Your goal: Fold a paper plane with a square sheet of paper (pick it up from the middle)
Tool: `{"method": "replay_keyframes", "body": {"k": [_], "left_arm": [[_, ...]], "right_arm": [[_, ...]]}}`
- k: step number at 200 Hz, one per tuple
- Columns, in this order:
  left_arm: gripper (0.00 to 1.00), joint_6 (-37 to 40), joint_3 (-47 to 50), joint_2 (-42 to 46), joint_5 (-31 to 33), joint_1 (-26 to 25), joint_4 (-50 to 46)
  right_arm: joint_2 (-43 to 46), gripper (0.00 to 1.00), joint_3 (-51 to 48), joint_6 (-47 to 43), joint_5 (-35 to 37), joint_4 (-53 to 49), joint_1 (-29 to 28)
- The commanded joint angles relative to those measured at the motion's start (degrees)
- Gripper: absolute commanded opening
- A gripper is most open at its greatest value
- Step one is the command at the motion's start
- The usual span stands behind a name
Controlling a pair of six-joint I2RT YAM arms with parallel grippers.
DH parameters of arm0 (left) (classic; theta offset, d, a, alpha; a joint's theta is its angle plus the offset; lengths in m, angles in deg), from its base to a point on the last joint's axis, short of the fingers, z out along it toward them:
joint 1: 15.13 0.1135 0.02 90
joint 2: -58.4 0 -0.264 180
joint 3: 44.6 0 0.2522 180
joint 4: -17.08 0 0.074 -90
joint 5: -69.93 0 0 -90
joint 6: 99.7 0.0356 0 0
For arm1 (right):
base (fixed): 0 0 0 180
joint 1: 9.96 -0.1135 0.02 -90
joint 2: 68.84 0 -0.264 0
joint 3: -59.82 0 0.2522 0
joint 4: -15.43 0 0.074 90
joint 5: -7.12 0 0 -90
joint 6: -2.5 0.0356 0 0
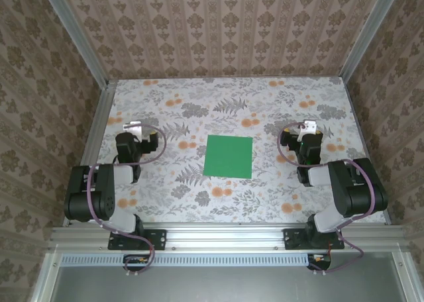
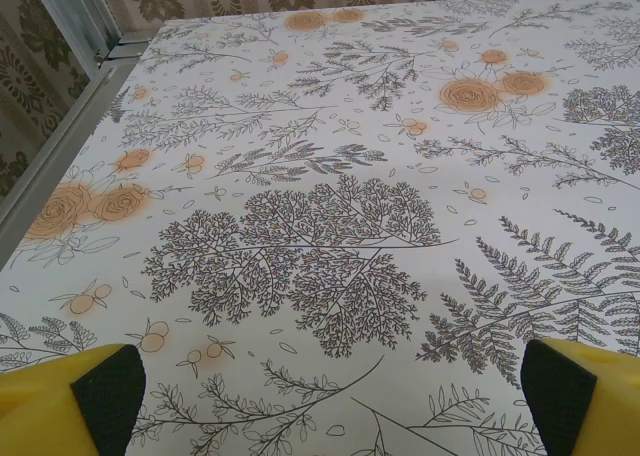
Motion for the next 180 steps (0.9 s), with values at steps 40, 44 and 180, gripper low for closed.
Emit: {"method": "replay_keyframes", "body": {"k": [40, 44, 180], "left_arm": [[1.0, 1.3, -0.9, -0.4, -0.6, 0.0, -0.8], [1.0, 1.3, -0.9, -0.4, -0.6, 0.1, -0.8], [1.0, 1.2, -0.8, -0.2, -0.2, 0.0, -0.6]], "right_arm": [[0.0, 1.0, 0.3, 0.6, -0.6, 1.1, 0.2], [0.0, 1.0, 0.3, 0.6, -0.6, 1.1, 0.2], [0.8, 1.0, -0.4, 0.8, 0.1, 2.0, 0.2]]}}
